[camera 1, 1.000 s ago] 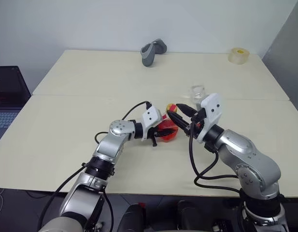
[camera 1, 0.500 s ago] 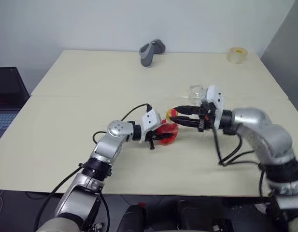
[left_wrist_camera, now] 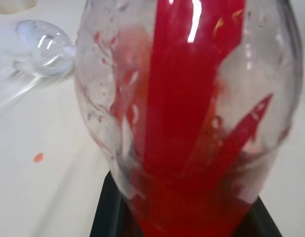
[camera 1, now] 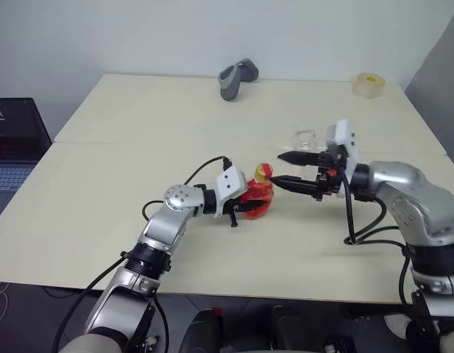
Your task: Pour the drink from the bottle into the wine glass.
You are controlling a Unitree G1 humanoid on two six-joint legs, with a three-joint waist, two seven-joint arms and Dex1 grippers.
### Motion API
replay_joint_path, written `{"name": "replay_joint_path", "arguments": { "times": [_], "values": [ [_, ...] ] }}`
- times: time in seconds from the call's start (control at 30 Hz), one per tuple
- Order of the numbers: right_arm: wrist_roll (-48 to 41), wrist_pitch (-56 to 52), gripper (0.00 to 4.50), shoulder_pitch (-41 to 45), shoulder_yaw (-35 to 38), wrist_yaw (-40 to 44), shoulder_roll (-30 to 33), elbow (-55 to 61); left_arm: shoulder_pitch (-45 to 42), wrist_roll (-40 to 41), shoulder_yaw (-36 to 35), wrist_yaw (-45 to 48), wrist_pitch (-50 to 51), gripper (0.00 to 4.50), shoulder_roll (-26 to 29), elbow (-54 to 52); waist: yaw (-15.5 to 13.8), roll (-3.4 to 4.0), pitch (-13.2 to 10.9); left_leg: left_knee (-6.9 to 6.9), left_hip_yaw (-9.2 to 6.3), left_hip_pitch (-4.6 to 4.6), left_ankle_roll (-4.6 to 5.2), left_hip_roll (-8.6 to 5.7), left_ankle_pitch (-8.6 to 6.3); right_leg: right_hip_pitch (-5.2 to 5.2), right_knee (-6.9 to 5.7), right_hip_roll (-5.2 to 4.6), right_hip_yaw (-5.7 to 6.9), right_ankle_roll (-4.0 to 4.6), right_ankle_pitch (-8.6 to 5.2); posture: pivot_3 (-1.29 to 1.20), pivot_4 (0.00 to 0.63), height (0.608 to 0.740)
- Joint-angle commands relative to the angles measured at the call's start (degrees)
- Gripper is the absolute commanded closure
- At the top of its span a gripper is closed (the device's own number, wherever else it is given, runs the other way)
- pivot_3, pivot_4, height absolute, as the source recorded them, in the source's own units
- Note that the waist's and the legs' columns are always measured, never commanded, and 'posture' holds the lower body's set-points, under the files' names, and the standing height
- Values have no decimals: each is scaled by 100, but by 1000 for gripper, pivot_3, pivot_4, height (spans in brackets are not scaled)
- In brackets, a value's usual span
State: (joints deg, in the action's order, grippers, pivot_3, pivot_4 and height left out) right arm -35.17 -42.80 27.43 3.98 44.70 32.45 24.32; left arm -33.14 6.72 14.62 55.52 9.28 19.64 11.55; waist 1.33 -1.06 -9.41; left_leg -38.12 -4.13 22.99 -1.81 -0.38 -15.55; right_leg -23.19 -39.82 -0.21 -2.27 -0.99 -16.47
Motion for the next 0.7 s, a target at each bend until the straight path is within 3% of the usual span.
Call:
{"name": "replay_joint_path", "arguments": {
  "times": [0.03, 0.23, 0.43, 0.7],
  "values": [
    [-21, -142, 146, -340, 35, -1058, -398, 1192, -123, 129, -244, -223, -62, 3706, -124, -89, 21, 0, 0, 1, -1, -2, 0, 1, 0, 0, -3, 2, 1, 0, 0, 0, 150, 740],
    [1233, 392, 146, -371, -951, -2281, -1192, 1179, -168, 49, -165, -240, -120, 3706, -251, 10, 51, 2, 1, 2, 0, -11, -1, 1, 1, 0, -11, 8, -1, 0, 0, 0, 150, 740],
    [1696, 679, 146, -213, -1035, -2653, -1565, 659, -226, 32, -156, -217, -159, 3708, -290, 106, 39, 2, 1, 1, 2, -8, -5, -3, 3, 0, -6, 5, -2, -1, 0, 0, 150, 740],
    [1660, 582, 146, -486, -445, -2424, -986, 554, -191, 42, -148, -201, -157, 3709, -249, 100, 35, 2, 1, 2, 2, -8, -3, -3, 2, 0, -5, 5, -2, 0, 0, 0, 150, 740]
  ]
}}
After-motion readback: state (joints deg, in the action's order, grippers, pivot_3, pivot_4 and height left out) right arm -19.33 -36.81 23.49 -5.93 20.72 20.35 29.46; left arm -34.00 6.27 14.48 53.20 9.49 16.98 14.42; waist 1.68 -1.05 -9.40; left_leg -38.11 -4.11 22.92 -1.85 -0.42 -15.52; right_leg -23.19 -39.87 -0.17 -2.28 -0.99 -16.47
